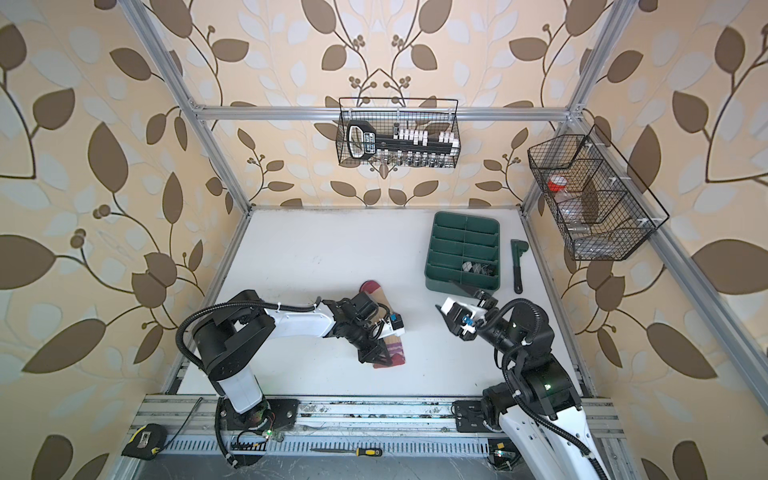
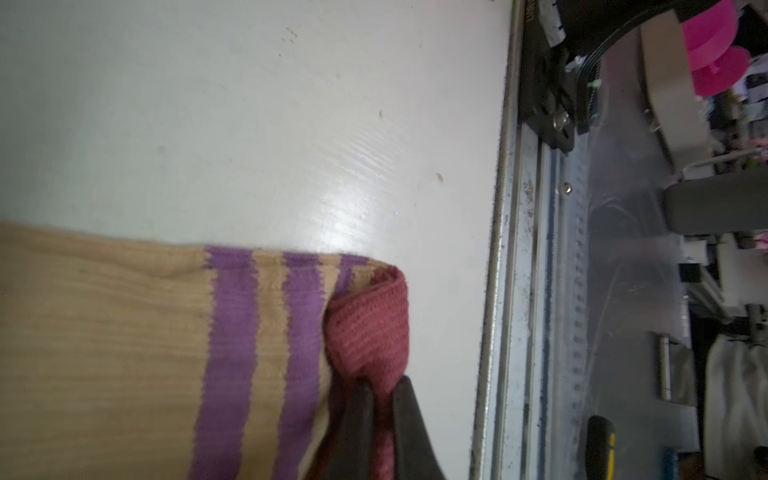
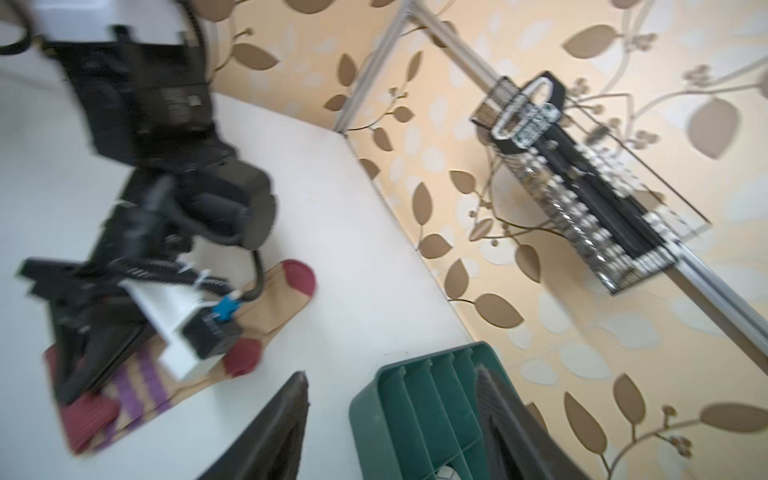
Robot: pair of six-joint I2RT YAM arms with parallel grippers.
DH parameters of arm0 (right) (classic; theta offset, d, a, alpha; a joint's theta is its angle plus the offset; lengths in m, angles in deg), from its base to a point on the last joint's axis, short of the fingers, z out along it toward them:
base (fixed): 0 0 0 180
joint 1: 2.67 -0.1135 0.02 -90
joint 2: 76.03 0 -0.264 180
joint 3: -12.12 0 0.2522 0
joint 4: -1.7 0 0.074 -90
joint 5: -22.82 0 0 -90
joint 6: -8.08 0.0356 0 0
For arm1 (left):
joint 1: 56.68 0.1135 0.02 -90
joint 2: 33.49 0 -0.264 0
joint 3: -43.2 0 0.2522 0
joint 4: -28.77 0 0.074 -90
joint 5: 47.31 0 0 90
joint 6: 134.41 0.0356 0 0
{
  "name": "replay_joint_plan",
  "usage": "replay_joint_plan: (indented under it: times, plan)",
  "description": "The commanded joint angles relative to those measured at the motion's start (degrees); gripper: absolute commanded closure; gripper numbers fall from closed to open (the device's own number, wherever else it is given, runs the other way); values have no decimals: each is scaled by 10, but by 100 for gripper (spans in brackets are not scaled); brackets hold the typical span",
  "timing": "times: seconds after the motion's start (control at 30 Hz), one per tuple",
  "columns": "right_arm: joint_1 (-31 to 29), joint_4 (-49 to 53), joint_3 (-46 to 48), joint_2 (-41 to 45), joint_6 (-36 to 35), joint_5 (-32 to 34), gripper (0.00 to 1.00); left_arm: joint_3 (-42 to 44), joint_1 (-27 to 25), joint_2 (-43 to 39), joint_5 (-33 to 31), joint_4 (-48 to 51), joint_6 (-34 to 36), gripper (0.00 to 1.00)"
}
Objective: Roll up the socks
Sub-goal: 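Lower the right gripper onto the rolled cuff and grasp it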
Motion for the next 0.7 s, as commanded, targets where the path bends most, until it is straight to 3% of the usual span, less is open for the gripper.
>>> replay_joint_plan:
  times: [0.0,0.13,0.27,0.4,0.67]
  plan:
    - [-132,108,30,-4,-114,150,35,24,14,23,79,-50,-82,90]
    - [-343,115,63,-45,-127,335,34,30,31,45,107,-74,-107,90]
    - [-494,79,102,-131,-115,417,33,35,42,51,115,-90,-121,91]
    - [-510,5,116,-242,-108,395,35,40,44,50,114,-98,-126,91]
    - [-455,-168,135,-389,-123,353,40,50,45,39,107,-101,-125,91]
